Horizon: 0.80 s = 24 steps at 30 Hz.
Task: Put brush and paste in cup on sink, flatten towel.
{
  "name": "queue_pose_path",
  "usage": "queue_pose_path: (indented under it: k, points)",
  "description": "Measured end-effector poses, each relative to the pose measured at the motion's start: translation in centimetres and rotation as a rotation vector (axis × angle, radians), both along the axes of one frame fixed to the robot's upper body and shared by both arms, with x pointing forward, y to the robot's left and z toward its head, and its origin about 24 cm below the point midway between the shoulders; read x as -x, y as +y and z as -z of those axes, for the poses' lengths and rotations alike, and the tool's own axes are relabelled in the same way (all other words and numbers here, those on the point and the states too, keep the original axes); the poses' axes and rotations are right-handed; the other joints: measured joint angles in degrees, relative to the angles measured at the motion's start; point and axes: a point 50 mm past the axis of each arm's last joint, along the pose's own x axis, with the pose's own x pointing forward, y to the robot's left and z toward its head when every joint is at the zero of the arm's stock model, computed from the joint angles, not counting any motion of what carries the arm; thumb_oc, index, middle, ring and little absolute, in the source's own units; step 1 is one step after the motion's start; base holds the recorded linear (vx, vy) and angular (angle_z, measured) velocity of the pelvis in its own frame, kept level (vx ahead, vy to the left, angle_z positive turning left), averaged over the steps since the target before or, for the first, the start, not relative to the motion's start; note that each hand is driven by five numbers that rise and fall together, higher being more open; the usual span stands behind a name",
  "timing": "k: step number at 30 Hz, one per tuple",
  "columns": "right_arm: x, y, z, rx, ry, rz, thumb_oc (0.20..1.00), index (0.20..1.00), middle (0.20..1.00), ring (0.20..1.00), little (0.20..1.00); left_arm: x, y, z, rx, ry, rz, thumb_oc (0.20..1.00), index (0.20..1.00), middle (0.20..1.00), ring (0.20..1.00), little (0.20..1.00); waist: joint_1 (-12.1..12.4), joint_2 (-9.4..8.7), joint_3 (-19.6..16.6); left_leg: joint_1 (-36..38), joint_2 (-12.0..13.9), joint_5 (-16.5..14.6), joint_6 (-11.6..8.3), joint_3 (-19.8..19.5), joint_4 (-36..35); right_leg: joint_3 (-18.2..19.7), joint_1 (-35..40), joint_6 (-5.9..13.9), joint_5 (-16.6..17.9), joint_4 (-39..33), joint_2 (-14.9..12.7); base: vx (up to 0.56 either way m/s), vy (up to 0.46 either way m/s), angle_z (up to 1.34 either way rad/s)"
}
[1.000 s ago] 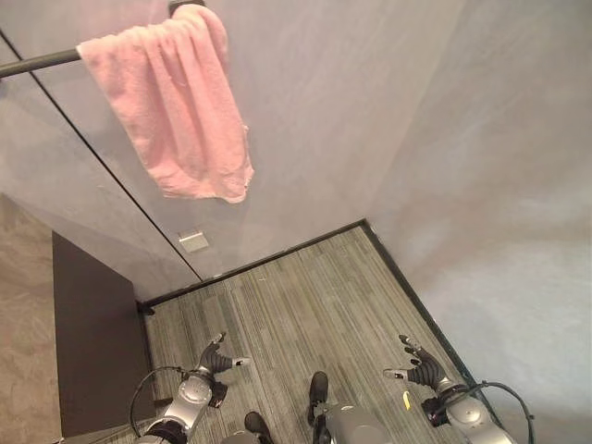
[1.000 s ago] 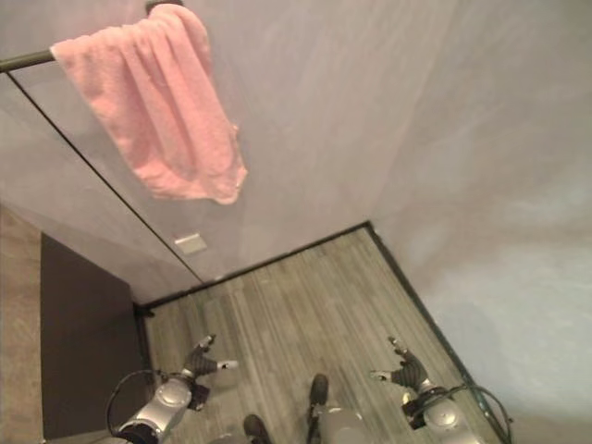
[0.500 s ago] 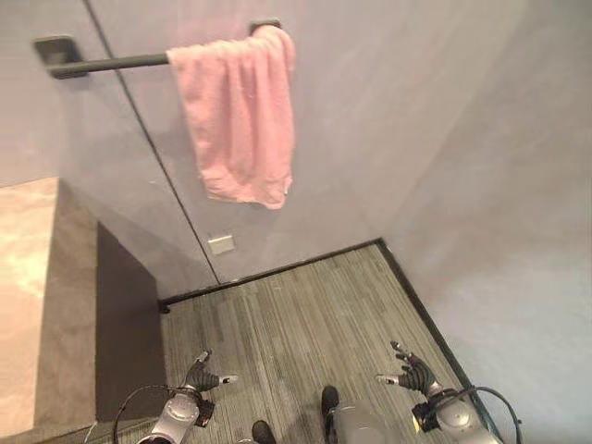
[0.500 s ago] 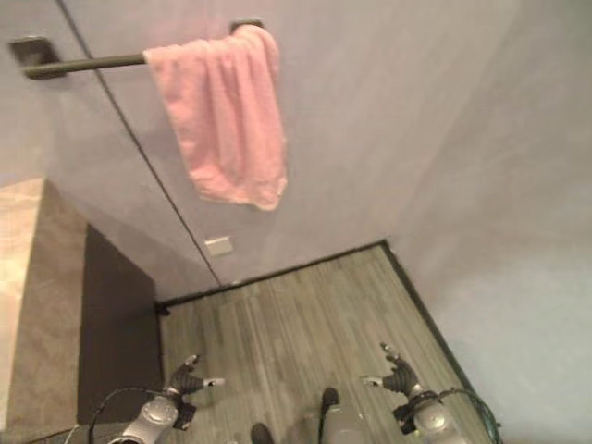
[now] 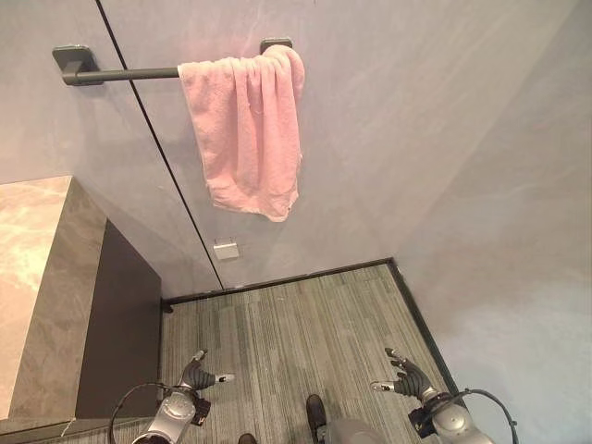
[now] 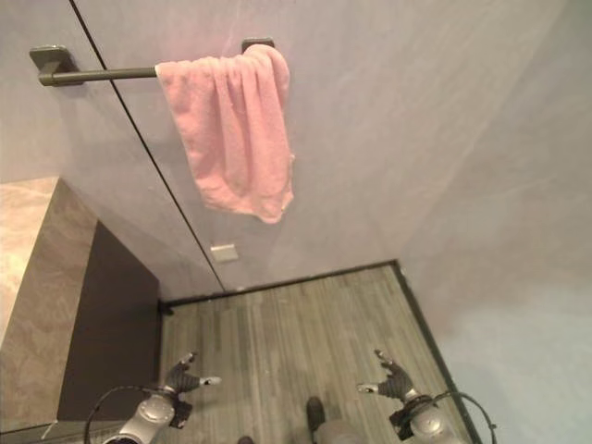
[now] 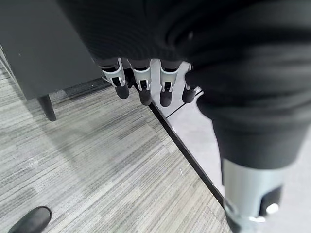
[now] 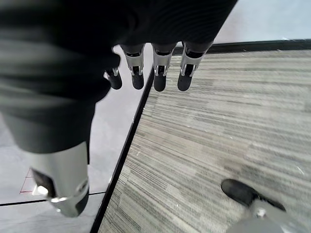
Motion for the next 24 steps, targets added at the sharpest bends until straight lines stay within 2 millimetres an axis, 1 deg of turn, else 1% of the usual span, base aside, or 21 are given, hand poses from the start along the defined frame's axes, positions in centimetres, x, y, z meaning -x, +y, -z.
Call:
queue_pose_path:
  k: [1,3,5,6,7,8,9,10,11,12,13,14,15,16,17,18,20,21,22,23,24]
  points:
    - [0.1,-0.1,-0.1,0.003,-0.001,-0.001,1.000,1.000,1.000,1.000,1.000,0.0,-0.1,0.0,0.007,-0.001,-0.005,1.000,1.000,1.000,1.000,1.000,-0.06,0.26,-0.15,-0.70,0.48,-0.02,-0.56,-0.79,0.47,-0.74,-0.18,-0.27,-0.18,0.17,0.42,0.08,-0.177,0.26]
    - [0.3,-0.3,0.0,0.009,0.005,0.000,1.000,1.000,1.000,1.000,1.000,-0.1,-0.3,0.0,0.026,-0.007,-0.022,1.000,1.000,1.000,1.000,1.000,-0.24,0.49,-0.23,-1.88,1.25,-0.29,-1.33,-1.77,1.63,-1.60,-1.08,-1.47,-1.08,1.56,0.95,0.06,-0.154,0.30]
    - [0.6,-0.6,0.1,0.015,0.017,0.001,1.000,1.000,1.000,1.000,1.000,-0.3,-0.5,0.0,0.036,-0.013,-0.023,1.000,1.000,1.000,1.000,1.000,-0.50,0.90,0.12,-4.11,1.74,-0.85,-2.39,-3.53,4.92,-2.77,-2.20,-2.52,-2.58,3.68,1.34,0.05,-0.127,0.28]
    - [0.5,-0.6,0.0,0.015,0.013,0.000,1.000,1.000,1.000,1.000,1.000,-0.3,-0.4,0.0,0.034,-0.013,-0.026,1.000,1.000,1.000,1.000,1.000,-0.27,0.60,0.66,-5.98,1.74,-0.75,-3.52,-4.37,8.86,-2.78,-2.86,-3.43,-3.55,4.46,1.28,0.03,-0.090,0.13]
    - [0.5,-0.6,0.0,0.014,0.012,-0.002,1.000,1.000,1.000,1.000,1.000,-0.6,-0.3,-0.2,0.030,-0.018,-0.028,1.000,1.000,1.000,1.000,1.000,-0.08,-0.47,1.45,-8.74,1.20,0.06,-4.83,-4.69,14.28,-2.72,-2.99,-3.78,-3.85,5.26,0.49,0.06,-0.087,0.09]
    - [0.4,-0.7,0.0,0.016,0.011,-0.002,1.000,1.000,1.000,1.000,1.000,-0.9,-0.4,-0.2,0.029,-0.021,-0.025,1.000,1.000,1.000,1.000,1.000,-0.01,-1.37,2.03,-11.63,0.61,1.12,-6.32,-5.61,19.52,-2.74,-2.77,-3.62,-3.58,5.22,-0.92,0.12,-0.052,0.06]
    - [0.4,-0.9,-0.1,0.022,0.012,-0.003,1.000,1.000,1.000,1.000,1.000,-0.9,-0.6,-0.2,0.034,-0.021,-0.023,1.000,1.000,1.000,1.000,1.000,0.11,-1.44,2.19,-13.00,0.45,1.18,-6.51,-6.34,22.65,-2.72,-2.47,-3.75,-3.42,5.05,-1.23,0.18,-0.036,0.20]
    - [0.5,-1.2,0.0,0.032,0.012,0.012,1.000,1.000,1.000,1.000,1.000,-0.9,-1.0,-0.1,0.041,-0.019,-0.016,1.000,1.000,1.000,1.000,1.000,0.15,-0.89,2.92,-15.73,0.80,1.22,-6.62,-6.96,25.37,-2.93,-1.32,-5.11,-4.16,3.99,-1.48,0.15,0.003,0.31]
    - [0.7,-1.6,0.1,0.037,0.017,0.045,1.000,1.000,1.000,1.000,1.000,-1.2,-1.2,-0.2,0.044,-0.028,-0.010,1.000,1.000,1.000,1.000,1.000,-0.09,-0.88,3.24,-16.67,0.75,1.09,-6.35,-5.63,23.76,-3.09,-0.79,-5.15,-4.19,2.93,-1.58,0.23,0.061,0.32]
    - [1.2,-1.9,0.3,0.046,0.035,0.048,1.000,1.000,1.000,1.000,1.000,-1.5,-1.2,-0.4,0.044,-0.039,-0.013,1.000,1.000,1.000,1.000,1.000,0.25,-0.41,3.41,-16.74,0.02,1.10,-5.67,-3.11,15.39,-3.21,-0.93,-5.41,-3.81,1.69,-1.77,0.26,0.076,0.10]
    - [1.2,-1.8,0.3,0.045,0.035,0.047,1.000,1.000,1.000,1.000,1.000,-1.2,-1.0,-0.3,0.036,-0.031,-0.020,1.000,1.000,1.000,1.000,1.000,0.66,0.01,3.60,-17.17,0.26,1.39,-5.43,-2.76,12.27,-3.05,-0.67,-5.53,-3.18,1.63,-1.76,0.39,0.122,0.04]
    - [1.2,-1.6,0.5,0.047,0.039,0.048,1.000,1.000,1.000,1.000,1.000,-0.9,-0.8,-0.1,0.029,-0.023,-0.027,1.000,1.000,1.000,1.000,1.000,0.61,0.39,3.47,-17.58,-0.10,2.12,-5.79,-3.19,8.74,-2.84,0.05,-5.36,-3.19,0.72,-1.39,0.36,0.123,-0.03]
    - [1.0,-1.5,0.7,0.055,0.045,0.044,1.000,1.000,1.000,1.000,1.000,-0.8,-0.8,0.0,0.028,-0.019,-0.033,1.000,1.000,1.000,1.000,1.000,0.89,0.24,3.84,-17.87,-0.45,4.04,-6.15,-3.75,-0.33,-2.45,1.26,-5.14,-3.13,-1.65,-1.08,0.38,0.134,-0.16]
    - [0.9,-1.5,0.8,0.066,0.052,0.035,1.000,1.000,1.000,1.000,1.000,-0.4,-0.6,0.1,0.032,-0.012,-0.049,1.000,1.000,1.000,1.000,1.000,1.42,0.56,3.86,-18.40,0.07,4.53,-5.83,-4.11,-2.05,-1.33,1.30,-5.13,-2.99,-2.07,-0.55,0.37,0.164,-0.53]
    - [0.6,-1.4,0.6,0.072,0.042,0.027,1.000,1.000,1.000,1.000,1.000,0.1,-0.5,0.3,0.039,0.001,-0.066,1.000,1.000,1.000,1.000,1.000,2.32,0.74,3.91,-18.65,1.03,5.29,-5.33,-4.15,-2.00,-0.32,1.61,-5.19,-2.86,-2.08,0.03,0.36,0.198,-0.65]
    - [0.5,-1.4,0.6,0.079,0.039,0.021,1.000,1.000,1.000,1.000,1.000,0.8,-0.4,0.6,0.041,0.016,-0.074,1.000,1.000,1.000,1.000,1.000,2.40,0.87,3.98,-17.96,1.46,6.15,-5.31,-4.38,-1.47,1.35,3.18,-4.53,-2.48,-2.62,0.70,0.36,0.239,-0.75]
    - [0.1,-1.4,0.5,0.083,0.030,0.013,1.000,1.000,1.000,1.000,1.000,2.2,-0.3,1.2,0.041,0.052,-0.086,1.000,1.000,1.000,1.000,1.000,3.33,1.05,3.71,-15.04,1.05,6.12,-5.00,-4.24,-0.40,4.45,5.05,-4.23,-3.49,-3.03,0.94,0.32,0.231,-0.90]
    - [0.1,-1.5,0.4,0.087,0.027,0.011,1.000,1.000,1.000,1.000,1.000,2.4,-0.4,1.3,0.042,0.056,-0.088,1.000,1.000,1.000,1.000,1.000,3.40,1.52,3.33,-14.71,0.33,5.82,-4.52,-4.07,1.08,5.00,5.17,-3.98,-4.05,-2.69,0.72,0.28,0.230,-0.97]
    - [0.3,-1.6,0.3,0.086,0.027,0.018,1.000,1.000,1.000,1.000,1.000,2.1,-0.4,1.1,0.045,0.045,-0.091,1.000,1.000,1.000,1.000,1.000,3.29,2.36,2.84,-13.79,-0.80,6.57,-1.22,-3.86,1.94,6.45,4.51,-3.18,-5.86,-0.79,0.39,0.24,0.227,-0.73]
    - [0.4,-1.5,0.4,0.080,0.029,0.016,1.000,1.000,1.000,1.000,1.000,1.8,-0.3,0.9,0.047,0.030,-0.096,1.000,1.000,1.000,1.000,1.000,3.21,2.11,2.85,-13.17,-1.66,6.57,0.47,-2.55,1.90,7.10,3.60,-1.86,-7.36,1.75,-0.52,0.19,0.217,-0.55]
    - [0.7,-1.2,0.4,0.070,0.028,0.010,1.000,1.000,1.000,1.000,1.000,1.5,-0.3,0.7,0.050,0.015,-0.095,1.000,1.000,1.000,1.000,1.000,2.94,1.83,2.82,-12.57,-2.79,6.68,2.33,-1.79,1.95,6.95,2.64,-0.39,-8.29,4.44,-1.47,0.17,0.227,-0.23]
